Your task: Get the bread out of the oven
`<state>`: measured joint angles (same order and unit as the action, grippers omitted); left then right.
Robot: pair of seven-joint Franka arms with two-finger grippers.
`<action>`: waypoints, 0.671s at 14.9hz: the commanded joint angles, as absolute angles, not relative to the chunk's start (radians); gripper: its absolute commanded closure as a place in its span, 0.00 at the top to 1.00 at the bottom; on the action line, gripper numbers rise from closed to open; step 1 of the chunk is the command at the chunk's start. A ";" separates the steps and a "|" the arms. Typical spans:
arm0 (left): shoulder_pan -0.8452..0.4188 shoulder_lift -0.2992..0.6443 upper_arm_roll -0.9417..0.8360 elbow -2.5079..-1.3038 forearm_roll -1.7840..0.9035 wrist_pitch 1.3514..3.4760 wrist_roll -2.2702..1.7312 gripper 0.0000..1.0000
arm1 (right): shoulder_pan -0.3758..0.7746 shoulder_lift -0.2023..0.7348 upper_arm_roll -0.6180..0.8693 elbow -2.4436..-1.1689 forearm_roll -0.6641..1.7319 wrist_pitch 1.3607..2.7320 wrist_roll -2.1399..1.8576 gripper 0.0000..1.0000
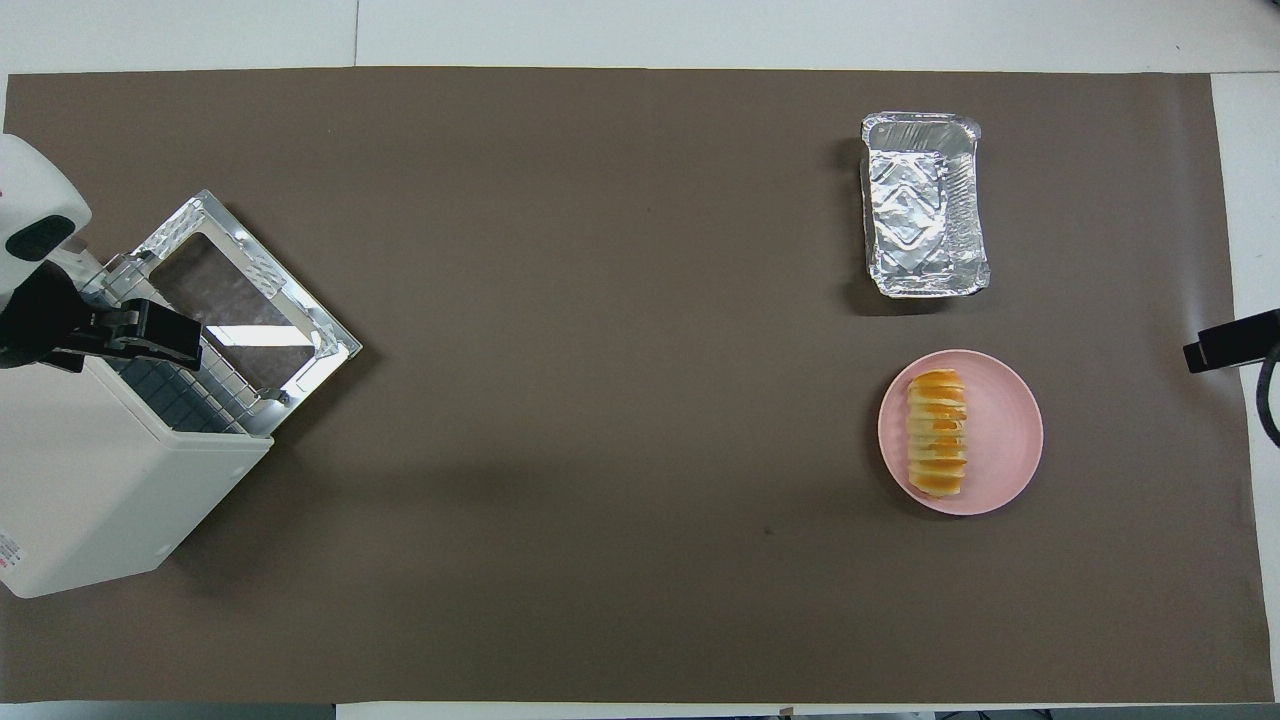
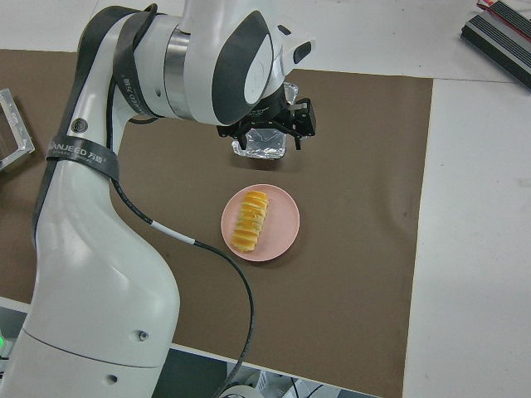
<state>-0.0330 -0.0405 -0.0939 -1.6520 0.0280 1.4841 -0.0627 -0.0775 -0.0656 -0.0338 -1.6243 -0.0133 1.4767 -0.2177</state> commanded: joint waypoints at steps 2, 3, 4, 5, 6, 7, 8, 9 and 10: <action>-0.021 -0.064 -0.097 -1.674 0.011 1.480 -0.055 1.00 | -0.115 -0.057 -0.014 -1.595 -0.011 1.460 -0.233 1.00; -0.021 -0.064 -0.097 -1.674 0.011 1.480 -0.055 1.00 | -0.115 -0.057 -0.014 -1.595 -0.005 1.450 -0.235 1.00; -0.021 -0.066 -0.097 -1.674 0.011 1.480 -0.055 1.00 | -0.117 -0.057 -0.014 -1.595 0.000 1.447 -0.235 1.00; -0.021 -0.064 -0.097 -1.674 0.011 1.480 -0.055 1.00 | -0.117 -0.057 -0.014 -1.595 0.000 1.447 -0.233 1.00; -0.021 -0.066 -0.097 -1.674 0.011 1.480 -0.055 1.00 | -0.115 -0.057 -0.014 -1.595 -0.003 1.447 -0.235 1.00; -0.021 -0.066 -0.097 -1.674 0.011 1.480 -0.055 1.00 | -0.115 -0.057 -0.015 -1.595 -0.003 1.447 -0.233 1.00; -0.021 -0.064 -0.097 -1.674 0.011 1.480 -0.055 1.00 | -0.115 -0.057 -0.015 -1.595 -0.005 1.448 -0.233 1.00; -0.021 -0.064 -0.097 -1.674 0.011 1.480 -0.055 1.00 | -0.115 -0.057 -0.015 -1.595 -0.006 1.450 -0.235 1.00; -0.021 -0.064 -0.097 -1.674 0.011 1.480 -0.055 1.00 | -0.115 -0.057 -0.015 -1.595 -0.008 1.450 -0.235 1.00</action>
